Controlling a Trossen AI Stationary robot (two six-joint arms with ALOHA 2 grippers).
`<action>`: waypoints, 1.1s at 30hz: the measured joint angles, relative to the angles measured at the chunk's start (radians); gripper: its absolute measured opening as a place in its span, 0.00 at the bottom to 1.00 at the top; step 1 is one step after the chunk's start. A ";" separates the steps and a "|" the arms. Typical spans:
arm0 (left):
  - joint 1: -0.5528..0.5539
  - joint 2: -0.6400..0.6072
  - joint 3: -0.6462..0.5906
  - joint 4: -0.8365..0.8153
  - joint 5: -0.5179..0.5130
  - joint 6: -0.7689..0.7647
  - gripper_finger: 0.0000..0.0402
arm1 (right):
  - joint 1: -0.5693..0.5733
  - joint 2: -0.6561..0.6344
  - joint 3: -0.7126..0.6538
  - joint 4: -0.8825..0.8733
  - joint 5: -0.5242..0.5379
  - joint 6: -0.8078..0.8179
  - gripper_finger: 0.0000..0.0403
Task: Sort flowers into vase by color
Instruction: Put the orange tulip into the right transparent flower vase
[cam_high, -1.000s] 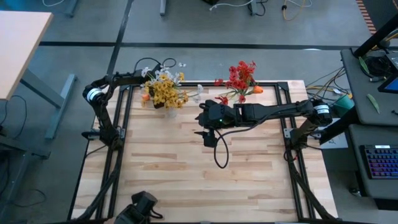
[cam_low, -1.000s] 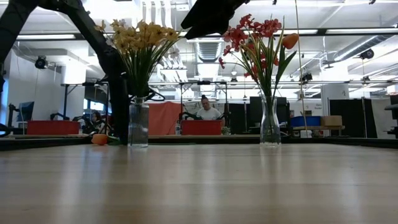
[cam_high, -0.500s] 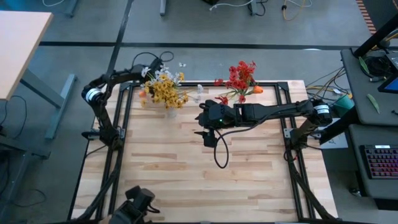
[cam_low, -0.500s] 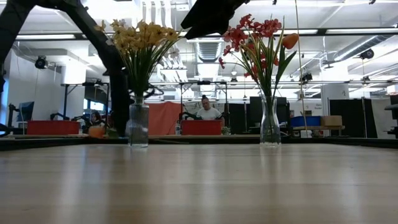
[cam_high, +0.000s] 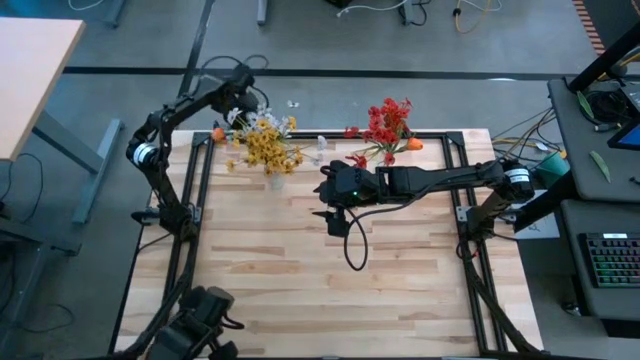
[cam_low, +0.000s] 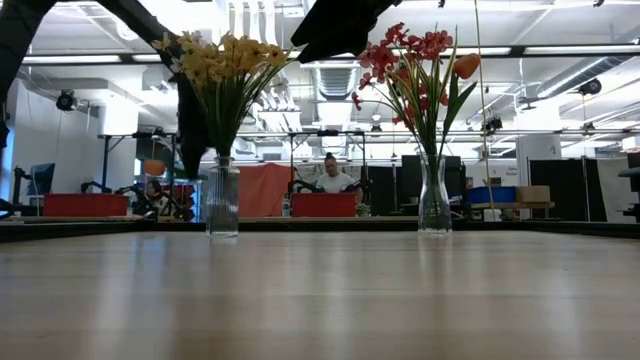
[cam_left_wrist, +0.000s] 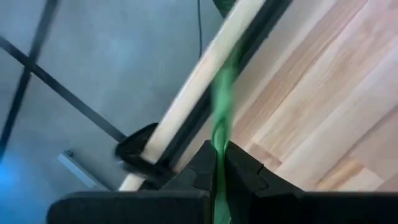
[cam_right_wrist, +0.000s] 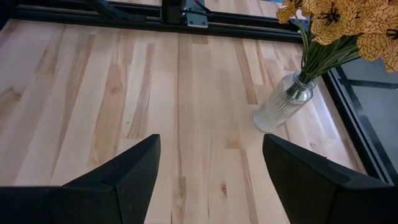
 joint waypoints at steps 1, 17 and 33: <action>0.000 -0.010 0.018 -0.018 0.000 0.002 0.00 | 0.000 0.000 0.000 0.000 0.000 0.000 0.68; -0.001 -0.252 0.405 -0.056 0.002 0.020 0.00 | 0.000 -0.005 -0.001 0.008 0.011 -0.052 0.68; -0.193 -0.349 0.727 -0.138 0.742 -0.232 0.00 | 0.134 -0.125 -0.001 0.264 0.391 -0.830 0.68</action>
